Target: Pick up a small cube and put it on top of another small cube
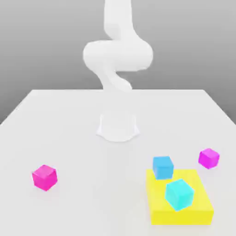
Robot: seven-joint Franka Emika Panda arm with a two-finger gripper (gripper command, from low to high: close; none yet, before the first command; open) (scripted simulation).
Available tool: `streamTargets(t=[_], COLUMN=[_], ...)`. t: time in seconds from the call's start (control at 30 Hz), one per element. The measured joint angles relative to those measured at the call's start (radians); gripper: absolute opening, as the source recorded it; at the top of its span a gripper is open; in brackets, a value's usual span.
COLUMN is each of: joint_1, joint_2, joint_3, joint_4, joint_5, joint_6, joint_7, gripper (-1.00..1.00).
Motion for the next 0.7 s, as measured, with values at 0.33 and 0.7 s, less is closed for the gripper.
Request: streamTargets(t=[0.33,0.7], joint_1=[-0.115,-0.261], joint_2=[0.371,0.777], joint_3=[-0.169,-0.298], joint_4=[-0.208,-0.415], joint_5=[-0.023,0.093], joint_6=[0.232,0.484], joint_7=[-0.043,-0.187], gripper=[0.0,0.0])
